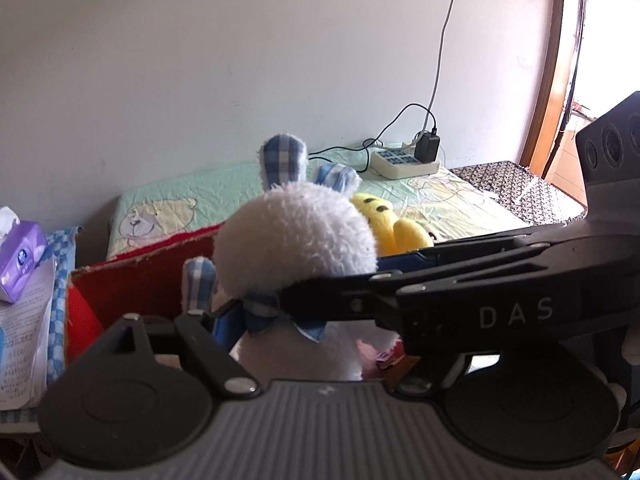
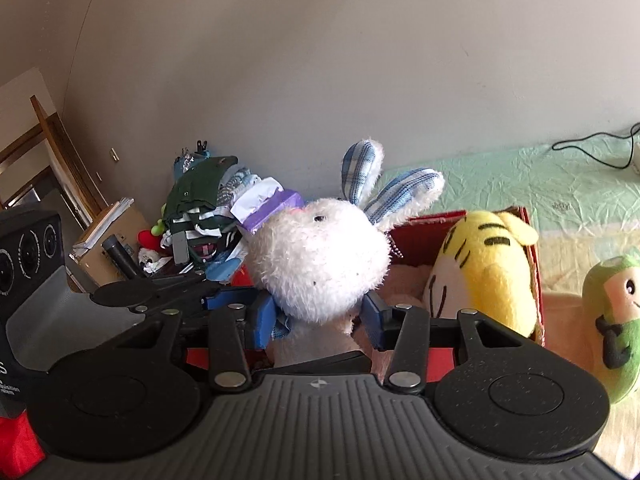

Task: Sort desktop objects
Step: 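Lower the white bear into the red box beside the rabbit, then open the right gripper to release the white bear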

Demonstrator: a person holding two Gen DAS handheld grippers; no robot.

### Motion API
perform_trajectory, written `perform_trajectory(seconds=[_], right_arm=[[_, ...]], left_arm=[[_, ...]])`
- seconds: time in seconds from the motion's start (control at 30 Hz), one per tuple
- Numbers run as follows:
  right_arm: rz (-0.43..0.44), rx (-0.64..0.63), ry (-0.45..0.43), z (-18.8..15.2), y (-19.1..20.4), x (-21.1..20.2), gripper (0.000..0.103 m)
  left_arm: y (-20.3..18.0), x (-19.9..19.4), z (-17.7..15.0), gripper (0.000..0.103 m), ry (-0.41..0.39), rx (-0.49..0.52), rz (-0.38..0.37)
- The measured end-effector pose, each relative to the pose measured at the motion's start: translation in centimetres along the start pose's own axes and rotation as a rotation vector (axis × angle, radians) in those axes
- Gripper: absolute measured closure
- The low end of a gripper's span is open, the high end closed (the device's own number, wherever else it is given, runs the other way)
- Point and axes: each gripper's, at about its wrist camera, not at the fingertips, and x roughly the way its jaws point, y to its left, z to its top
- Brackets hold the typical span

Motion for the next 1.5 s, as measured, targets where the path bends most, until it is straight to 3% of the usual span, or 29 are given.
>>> perform_trajectory(seconds=[0.27, 0.47, 0.73, 0.87, 0.93, 1.0, 1.1, 1.5], right_arm=[[0.022, 0.031, 0.113, -1.6, 0.8, 1.7, 0.055], [0.004, 0.035, 0.180, -1.3, 0.6, 2.8, 0.053], [-0.008, 0.048, 0.145, -1.2, -0.1, 0.9, 0.042], [-0.018, 0.116, 0.084, -0.7, -1.0, 0.1, 0.036], [-0.019, 0.159, 0.043, -0.4, -1.5, -0.4, 0.037], [-0.019, 0.193, 0.031, -0.1, -2.1, -0.6, 0.048], [0.005, 0.221, 0.048, -0.2, -2.3, 0.1, 0.056], [0.018, 0.207, 0.098, -1.2, -1.5, 0.8, 0.058]], left_arm=[[0.7, 0.4, -2.2, 0.021, 0.089, 0.008, 0.020], [1.1, 1.0, -2.3, 0.019, 0.095, -0.023, 0.007], [1.6, 0.4, -1.9, 0.016, 0.083, -0.033, 0.016], [1.6, -0.5, -1.6, 0.016, 0.056, -0.046, 0.015], [1.4, -0.7, -1.4, 0.016, 0.047, -0.047, 0.004], [1.1, -0.5, -1.2, 0.016, 0.045, -0.048, -0.010], [0.6, 0.2, -1.4, 0.017, 0.059, -0.039, -0.019], [0.9, 1.0, -2.0, 0.015, 0.087, -0.083, -0.008]])
